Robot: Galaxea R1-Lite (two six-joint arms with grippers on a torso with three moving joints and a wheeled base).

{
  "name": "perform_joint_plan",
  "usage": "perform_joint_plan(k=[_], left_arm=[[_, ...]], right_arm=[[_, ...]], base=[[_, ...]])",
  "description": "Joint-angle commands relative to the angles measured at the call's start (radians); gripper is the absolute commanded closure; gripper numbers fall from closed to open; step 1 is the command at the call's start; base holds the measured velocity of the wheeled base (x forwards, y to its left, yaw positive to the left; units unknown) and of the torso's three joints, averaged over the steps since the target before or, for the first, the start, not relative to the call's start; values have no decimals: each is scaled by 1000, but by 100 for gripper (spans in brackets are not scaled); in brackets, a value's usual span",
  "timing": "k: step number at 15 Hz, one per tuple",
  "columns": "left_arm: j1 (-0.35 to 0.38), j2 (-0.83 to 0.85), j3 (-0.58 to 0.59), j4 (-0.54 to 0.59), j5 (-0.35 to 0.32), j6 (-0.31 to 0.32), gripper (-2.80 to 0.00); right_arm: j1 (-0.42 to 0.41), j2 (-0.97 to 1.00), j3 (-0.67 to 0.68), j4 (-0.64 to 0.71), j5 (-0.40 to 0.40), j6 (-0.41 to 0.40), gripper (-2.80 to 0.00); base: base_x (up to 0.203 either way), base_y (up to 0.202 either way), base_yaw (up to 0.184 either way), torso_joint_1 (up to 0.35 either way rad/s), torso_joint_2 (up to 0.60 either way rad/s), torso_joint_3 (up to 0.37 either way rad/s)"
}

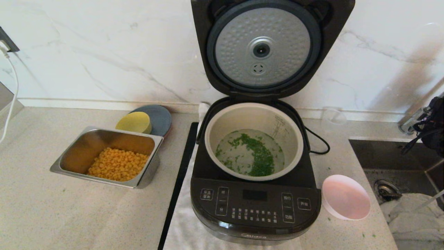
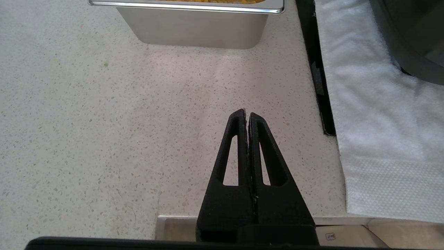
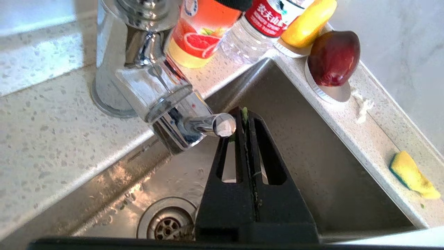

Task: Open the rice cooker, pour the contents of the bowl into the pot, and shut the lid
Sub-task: Turn off the tap

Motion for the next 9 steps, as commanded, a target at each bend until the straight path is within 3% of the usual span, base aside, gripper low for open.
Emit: perform_joint_plan(k=[1, 9], left_arm=[[0, -1, 0, 1, 0, 0, 0], [0, -1, 0, 1, 0, 0, 0]], right_arm=[[17, 10, -12, -3, -3, -1, 0], [35, -1, -24, -4, -23, -14, 0]], base=[[0, 0, 0, 0, 0, 0], [0, 0, 0, 0, 0, 0]])
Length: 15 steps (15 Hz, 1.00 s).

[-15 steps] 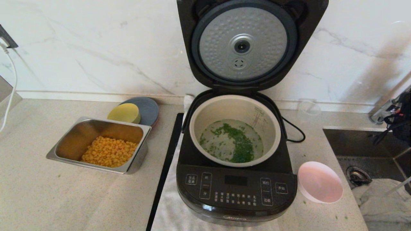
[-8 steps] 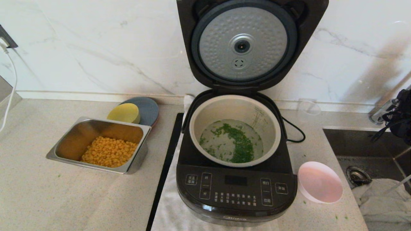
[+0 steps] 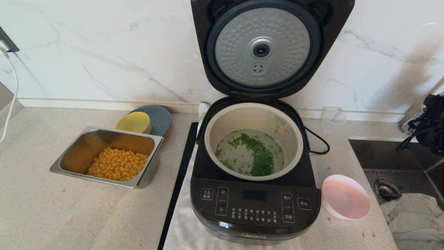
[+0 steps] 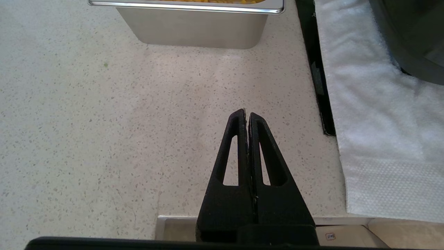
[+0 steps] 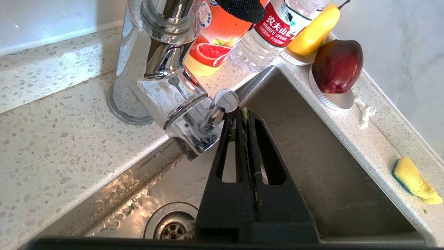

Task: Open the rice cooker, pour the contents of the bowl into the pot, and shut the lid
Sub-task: Turn off the tap, then close the rice cooker

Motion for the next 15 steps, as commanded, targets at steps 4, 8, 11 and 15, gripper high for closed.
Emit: perform_joint_plan(k=[4, 8, 11, 15], left_arm=[[0, -1, 0, 1, 0, 1, 0], [0, -1, 0, 1, 0, 1, 0], [0, -1, 0, 1, 0, 1, 0], [0, -1, 0, 1, 0, 1, 0]], right_arm=[[29, -210, 183, 3, 19, 7, 0], [122, -509, 375, 71, 102, 12, 0], [216, -707, 393, 363, 274, 79, 0], [304, -761, 81, 774, 593, 261, 0]], base=[[0, 0, 0, 0, 0, 0], [0, 0, 0, 0, 0, 0], [0, 0, 0, 0, 0, 0], [0, 0, 0, 0, 0, 0]])
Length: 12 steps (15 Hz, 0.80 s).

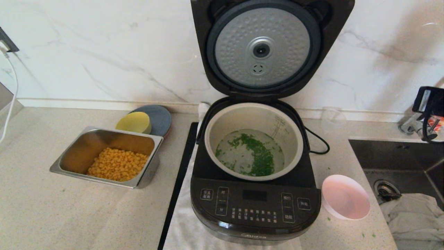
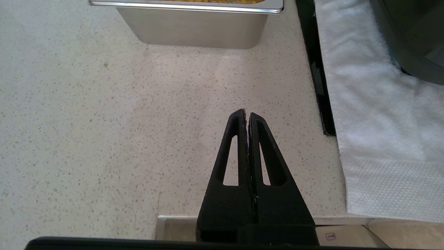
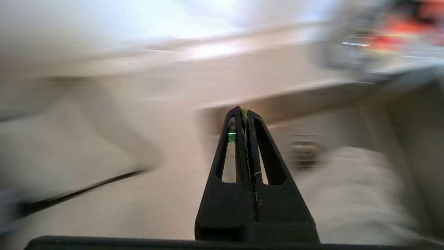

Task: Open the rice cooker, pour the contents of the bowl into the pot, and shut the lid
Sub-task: Close the rice cooker

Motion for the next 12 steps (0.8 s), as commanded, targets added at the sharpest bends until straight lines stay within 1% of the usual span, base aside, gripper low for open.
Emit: perform_joint_plan(k=[1, 3, 4, 5, 7, 8, 9, 11, 12], left_arm=[[0, -1, 0, 1, -1, 1, 0], [0, -1, 0, 1, -1, 1, 0], [2, -1, 0, 1, -1, 1, 0], [0, -1, 0, 1, -1, 1, 0], [0, -1, 0, 1, -1, 1, 0], [0, -1, 0, 1, -1, 1, 0], [0, -1, 0, 1, -1, 1, 0], [0, -1, 0, 1, -1, 1, 0], [0, -1, 0, 1, -1, 1, 0]], right_arm=[[45, -30, -216, 224, 188, 87, 0], [63, 47, -375, 316, 341, 169, 0], [68, 100, -438, 336, 408, 224, 0], [71, 139, -488, 346, 473, 281, 0], [72, 201, -563, 334, 638, 367, 0], [72, 225, -588, 312, 689, 404, 0], [72, 246, -609, 272, 717, 437, 0], [73, 265, -611, 193, 744, 501, 0], [74, 271, -598, 121, 767, 526, 0]], base=[[0, 0, 0, 0, 0, 0], [0, 0, 0, 0, 0, 0], [0, 0, 0, 0, 0, 0], [0, 0, 0, 0, 0, 0], [0, 0, 0, 0, 0, 0], [0, 0, 0, 0, 0, 0], [0, 0, 0, 0, 0, 0], [0, 0, 0, 0, 0, 0], [0, 0, 0, 0, 0, 0]])
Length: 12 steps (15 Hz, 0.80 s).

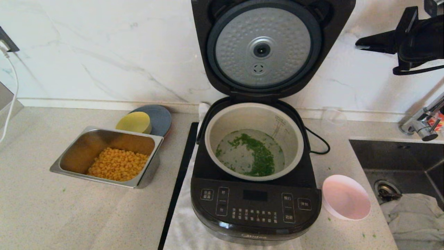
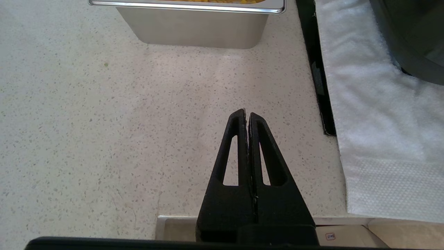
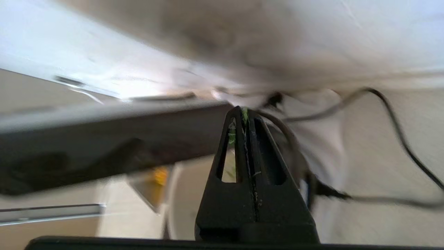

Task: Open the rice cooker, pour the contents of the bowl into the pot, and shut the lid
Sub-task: Close the rice cooker

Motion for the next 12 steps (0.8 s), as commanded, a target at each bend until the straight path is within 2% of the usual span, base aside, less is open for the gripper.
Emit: perform_joint_plan(k=[1, 3, 4, 10, 12], left_arm=[[0, -1, 0, 2, 0, 1, 0], [0, -1, 0, 1, 0, 1, 0], [0, -1, 0, 1, 0, 1, 0], [0, -1, 0, 2, 0, 1, 0], [0, -1, 0, 1, 0, 1, 0]], right_arm=[[1, 43, 20, -150, 49, 52, 0], [7, 77, 34, -282, 92, 140, 0], [15, 94, 28, -311, 103, 156, 0], [67, 162, 23, -471, 132, 163, 0], [78, 179, 1, -482, 133, 162, 0]], base=[[0, 0, 0, 0, 0, 0], [0, 0, 0, 0, 0, 0], [0, 0, 0, 0, 0, 0], [0, 0, 0, 0, 0, 0], [0, 0, 0, 0, 0, 0]])
